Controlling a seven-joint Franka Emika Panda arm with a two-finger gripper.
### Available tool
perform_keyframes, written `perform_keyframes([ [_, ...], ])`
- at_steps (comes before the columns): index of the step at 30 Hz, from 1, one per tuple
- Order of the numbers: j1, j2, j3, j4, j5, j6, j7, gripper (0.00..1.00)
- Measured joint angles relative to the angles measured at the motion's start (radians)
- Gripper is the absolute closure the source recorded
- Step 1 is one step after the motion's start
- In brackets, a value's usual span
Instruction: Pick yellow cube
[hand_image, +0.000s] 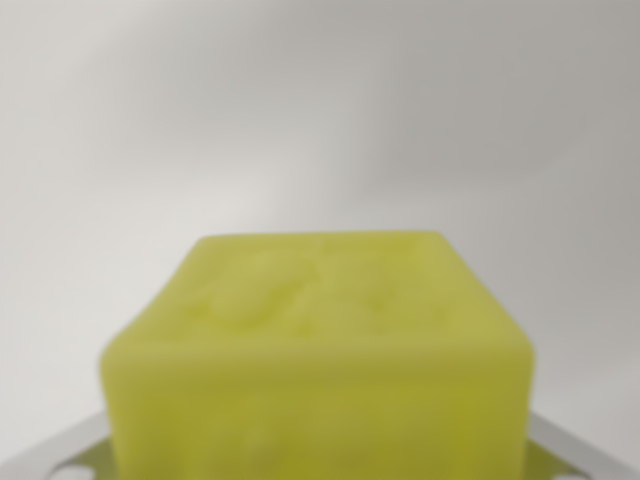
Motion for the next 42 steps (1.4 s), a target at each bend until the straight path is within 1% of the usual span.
perform_keyframes([
  [20,0.0,-0.092,0.0,0.0,0.004,-0.094,-0.003,1.0],
  [42,0.001,-0.179,0.0,0.025,0.008,-0.205,-0.005,1.0],
])
